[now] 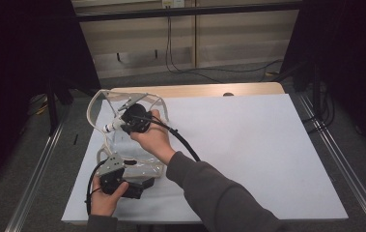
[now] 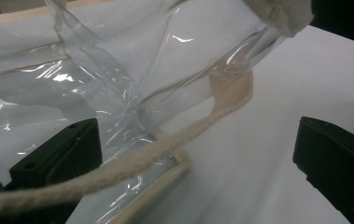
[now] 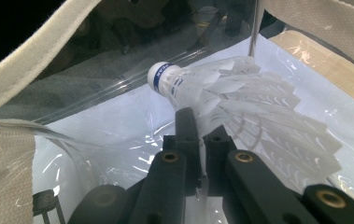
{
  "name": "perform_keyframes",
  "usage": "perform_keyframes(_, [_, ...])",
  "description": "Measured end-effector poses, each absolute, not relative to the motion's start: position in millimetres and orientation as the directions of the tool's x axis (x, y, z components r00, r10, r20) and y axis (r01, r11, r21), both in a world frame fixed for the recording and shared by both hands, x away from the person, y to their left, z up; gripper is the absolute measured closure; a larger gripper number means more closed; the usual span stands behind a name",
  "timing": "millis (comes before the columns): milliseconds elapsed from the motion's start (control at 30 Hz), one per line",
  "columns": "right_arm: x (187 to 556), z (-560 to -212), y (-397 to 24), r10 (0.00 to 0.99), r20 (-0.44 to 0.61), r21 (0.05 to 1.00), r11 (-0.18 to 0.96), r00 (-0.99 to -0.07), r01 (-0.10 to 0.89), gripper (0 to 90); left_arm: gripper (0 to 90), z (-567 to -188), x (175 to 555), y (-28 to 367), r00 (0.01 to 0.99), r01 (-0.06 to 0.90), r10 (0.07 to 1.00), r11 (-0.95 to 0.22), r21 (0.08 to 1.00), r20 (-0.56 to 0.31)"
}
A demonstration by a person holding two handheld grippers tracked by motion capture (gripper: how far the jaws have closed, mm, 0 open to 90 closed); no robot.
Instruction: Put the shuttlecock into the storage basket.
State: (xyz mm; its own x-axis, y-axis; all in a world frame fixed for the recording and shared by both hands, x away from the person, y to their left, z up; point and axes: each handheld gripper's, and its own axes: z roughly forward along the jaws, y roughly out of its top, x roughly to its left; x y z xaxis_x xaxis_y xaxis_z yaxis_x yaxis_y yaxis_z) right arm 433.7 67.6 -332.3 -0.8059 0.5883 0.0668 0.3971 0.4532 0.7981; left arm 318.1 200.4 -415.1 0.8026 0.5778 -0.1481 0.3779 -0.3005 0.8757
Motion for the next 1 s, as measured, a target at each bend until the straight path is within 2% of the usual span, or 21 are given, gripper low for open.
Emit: perform_keyframes(1000, [433.1, -334.7, 68.9, 0.578, 0.064, 0.802, 0.455, -0.813, 0.387, 87.5, 1.2, -414.8, 318.0, 200.8, 0.804, 0.375, 0.577, -0.303, 0.876, -0.145])
